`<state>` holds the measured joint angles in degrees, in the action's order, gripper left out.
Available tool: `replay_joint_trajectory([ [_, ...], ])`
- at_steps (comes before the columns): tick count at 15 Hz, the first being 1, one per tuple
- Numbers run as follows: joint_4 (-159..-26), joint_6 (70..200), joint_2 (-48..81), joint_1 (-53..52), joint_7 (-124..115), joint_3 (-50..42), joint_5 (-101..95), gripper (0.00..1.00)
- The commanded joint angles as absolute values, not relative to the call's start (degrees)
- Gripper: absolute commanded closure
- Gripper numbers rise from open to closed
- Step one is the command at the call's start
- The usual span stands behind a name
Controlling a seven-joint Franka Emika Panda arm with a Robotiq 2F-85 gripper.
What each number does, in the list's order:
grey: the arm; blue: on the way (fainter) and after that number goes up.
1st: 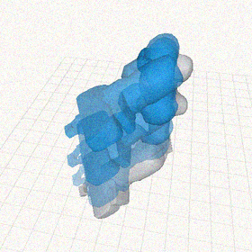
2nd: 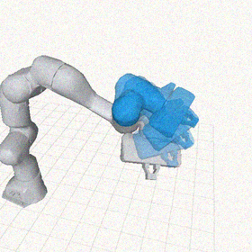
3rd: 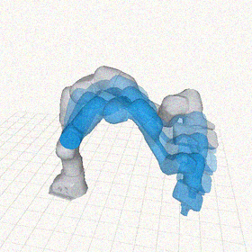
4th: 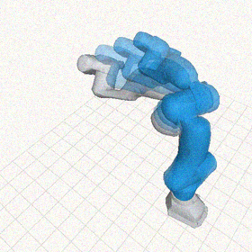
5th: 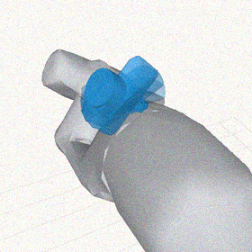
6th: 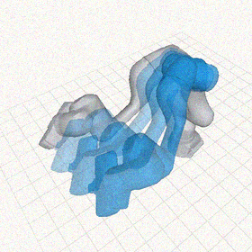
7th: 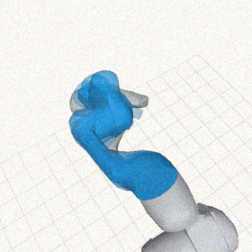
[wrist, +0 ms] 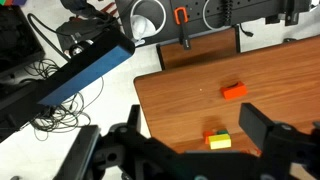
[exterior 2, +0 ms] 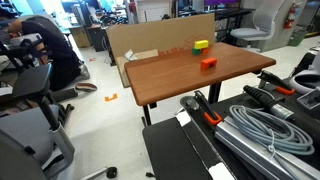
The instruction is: Put the orange block on top of the yellow block
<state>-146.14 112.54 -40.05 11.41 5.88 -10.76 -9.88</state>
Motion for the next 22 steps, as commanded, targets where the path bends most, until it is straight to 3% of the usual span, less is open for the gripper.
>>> replay_joint_trajectory([
  [1, -146.0, 112.4, -40.0, 11.4, 5.9, -10.8, -9.9, 0.00],
  [12, -146.0, 112.4, -40.0, 11.4, 5.9, -10.8, -9.9, 0.00],
  [22, -143.4, 122.4, -20.5, 6.9, 1.6, -4.5, -10.4, 0.00],
])
